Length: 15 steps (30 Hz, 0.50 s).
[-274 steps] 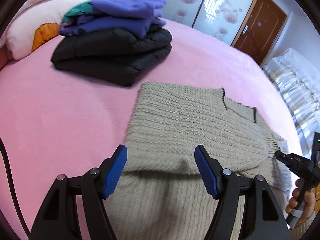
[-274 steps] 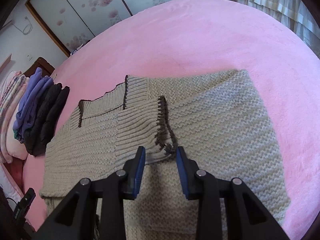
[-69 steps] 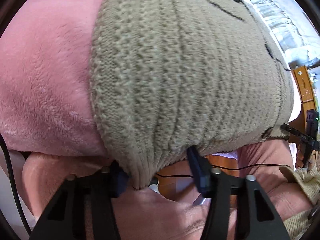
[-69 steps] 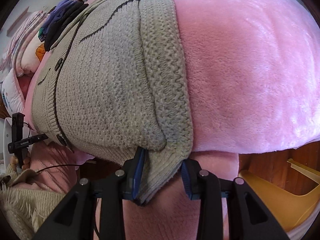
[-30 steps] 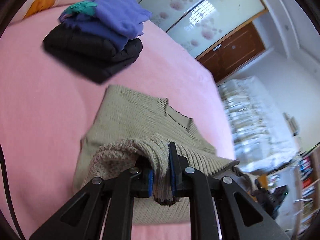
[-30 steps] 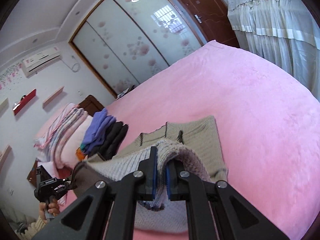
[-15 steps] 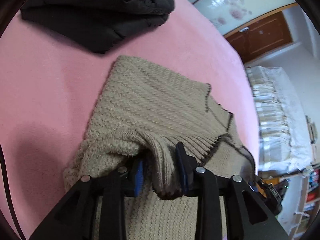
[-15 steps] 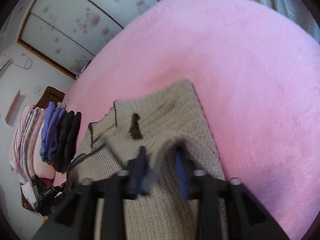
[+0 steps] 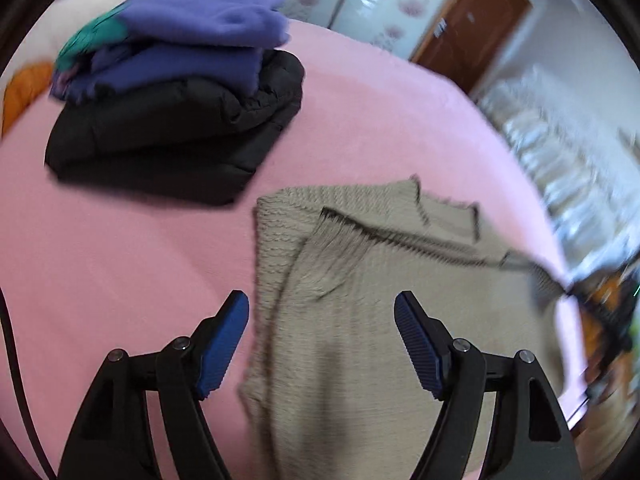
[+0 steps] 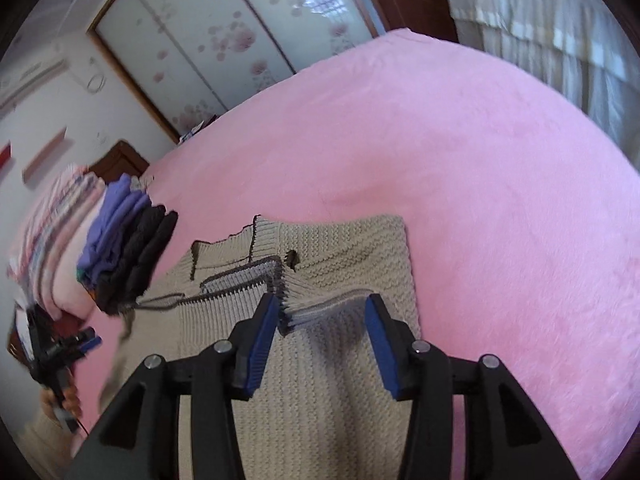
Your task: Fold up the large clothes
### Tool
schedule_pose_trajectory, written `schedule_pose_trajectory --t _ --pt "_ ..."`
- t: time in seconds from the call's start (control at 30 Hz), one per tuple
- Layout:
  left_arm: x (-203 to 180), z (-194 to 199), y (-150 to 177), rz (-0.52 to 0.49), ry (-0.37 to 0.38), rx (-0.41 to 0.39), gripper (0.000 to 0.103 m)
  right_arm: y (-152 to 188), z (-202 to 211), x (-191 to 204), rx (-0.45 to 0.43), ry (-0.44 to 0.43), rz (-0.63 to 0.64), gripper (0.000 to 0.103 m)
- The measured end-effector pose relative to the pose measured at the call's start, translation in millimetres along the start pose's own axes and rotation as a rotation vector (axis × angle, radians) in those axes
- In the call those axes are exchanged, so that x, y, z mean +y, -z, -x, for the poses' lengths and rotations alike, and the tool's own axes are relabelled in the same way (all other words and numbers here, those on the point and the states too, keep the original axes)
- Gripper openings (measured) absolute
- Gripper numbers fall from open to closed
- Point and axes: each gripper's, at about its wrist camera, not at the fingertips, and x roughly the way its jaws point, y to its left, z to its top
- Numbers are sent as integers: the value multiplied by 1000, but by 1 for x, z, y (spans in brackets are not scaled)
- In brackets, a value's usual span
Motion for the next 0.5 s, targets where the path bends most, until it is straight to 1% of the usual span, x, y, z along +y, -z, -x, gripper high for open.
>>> schedule_pose_trajectory --t 0.07,0.13,0.23,0.3,0.37,0.4,0.43,0.5 --pt "-5 -11 1 -66 -37 23 74 -1 -6 9 6 43 91 46" --pt "-11 -23 0 -120 -62 49 74 -1 -8 15 8 62 151 46" --pt "-12 -32 -6 -155 -57 62 74 -1 -6 23 16 66 249 46" --pt "-15 -38 -13 -174 -42 61 74 1 -4 33 21 83 361 47" --pt "-20 -45 -18 -196 -32 64 74 5 -4 41 20 110 468 54" --pt "-23 -50 -21 -212 -30 72 74 7 -4 44 13 130 510 60" --pt "-26 -57 -24 -221 -30 80 74 8 -5 45 8 148 541 62" --pt "-29 -67 -28 -237 -33 103 74 8 -13 45 16 182 573 62"
